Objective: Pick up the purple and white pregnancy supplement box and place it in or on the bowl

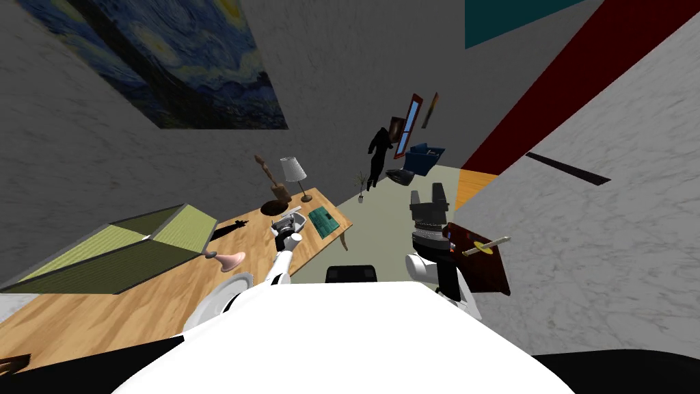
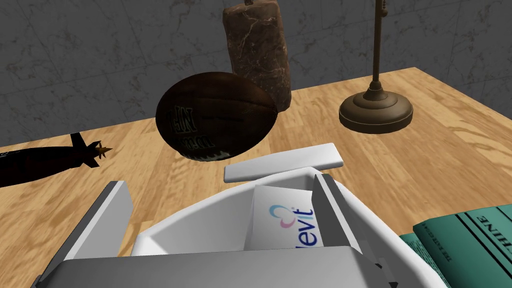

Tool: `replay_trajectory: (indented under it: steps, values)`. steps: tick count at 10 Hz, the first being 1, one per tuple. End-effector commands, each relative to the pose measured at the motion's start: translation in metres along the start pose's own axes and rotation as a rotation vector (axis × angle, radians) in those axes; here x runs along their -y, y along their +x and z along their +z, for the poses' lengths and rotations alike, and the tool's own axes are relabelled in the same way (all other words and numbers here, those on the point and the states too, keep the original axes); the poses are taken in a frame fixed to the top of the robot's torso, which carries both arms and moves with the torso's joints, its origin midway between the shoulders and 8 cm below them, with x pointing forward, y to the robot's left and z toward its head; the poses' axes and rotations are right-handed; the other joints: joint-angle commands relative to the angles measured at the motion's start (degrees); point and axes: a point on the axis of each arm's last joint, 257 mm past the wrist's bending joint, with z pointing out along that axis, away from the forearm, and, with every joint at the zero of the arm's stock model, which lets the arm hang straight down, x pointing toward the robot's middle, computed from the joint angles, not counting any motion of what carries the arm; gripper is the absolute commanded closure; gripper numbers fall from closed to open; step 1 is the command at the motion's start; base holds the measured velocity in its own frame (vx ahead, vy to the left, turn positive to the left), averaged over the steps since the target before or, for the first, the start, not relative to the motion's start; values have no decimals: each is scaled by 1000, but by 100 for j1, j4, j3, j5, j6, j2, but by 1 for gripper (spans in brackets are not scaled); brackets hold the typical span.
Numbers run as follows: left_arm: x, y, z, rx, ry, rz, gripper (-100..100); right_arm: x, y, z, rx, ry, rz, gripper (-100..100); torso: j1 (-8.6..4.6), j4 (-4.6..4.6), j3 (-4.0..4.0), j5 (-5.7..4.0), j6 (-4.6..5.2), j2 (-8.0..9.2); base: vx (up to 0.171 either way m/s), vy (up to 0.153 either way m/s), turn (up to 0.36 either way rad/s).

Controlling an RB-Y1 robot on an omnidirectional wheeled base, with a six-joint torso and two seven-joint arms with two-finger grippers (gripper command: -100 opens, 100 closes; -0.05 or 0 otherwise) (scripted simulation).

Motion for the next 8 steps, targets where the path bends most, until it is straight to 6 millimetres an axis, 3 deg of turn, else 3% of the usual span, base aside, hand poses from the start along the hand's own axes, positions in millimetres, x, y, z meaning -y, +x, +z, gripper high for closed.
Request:
replay_trajectory:
  steps: [1, 2, 3, 4, 5, 8]
  values:
    - [-39, 19, 2, -15, -57, 4, -100, 0, 0, 0, 0, 0, 0, 0, 0, 0, 0, 0, 0, 0, 15, 9, 403]
    - [-39, 19, 2, -15, -57, 4, -100, 0, 0, 0, 0, 0, 0, 0, 0, 0, -1, 0, -1, -1, 12, -2, 141]
    - [-61, 32, 3, -27, -90, 7, -100, 0, 0, 0, 0, 0, 0, 0, -1, 0, 0, 0, 4, 0, 9, 4, 206]
    - [-49, 26, 1, -22, -72, 4, -100, 0, 0, 0, 0, 0, 0, 0, 0, 0, 0, 0, 1, 1, 6, -2, 49]
    - [-51, 27, 1, -22, -75, 5, 0, 0, 0, 0, 0, 0, 0, 0, -1, 0, 2, 0, 4, 4, 0, 0, 0]
    - [-50, 27, 1, -22, -75, 5, 0, 0, 0, 0, 0, 0, 0, 0, -1, 1, 4, 0, 4, 7, 0, 0, 0]
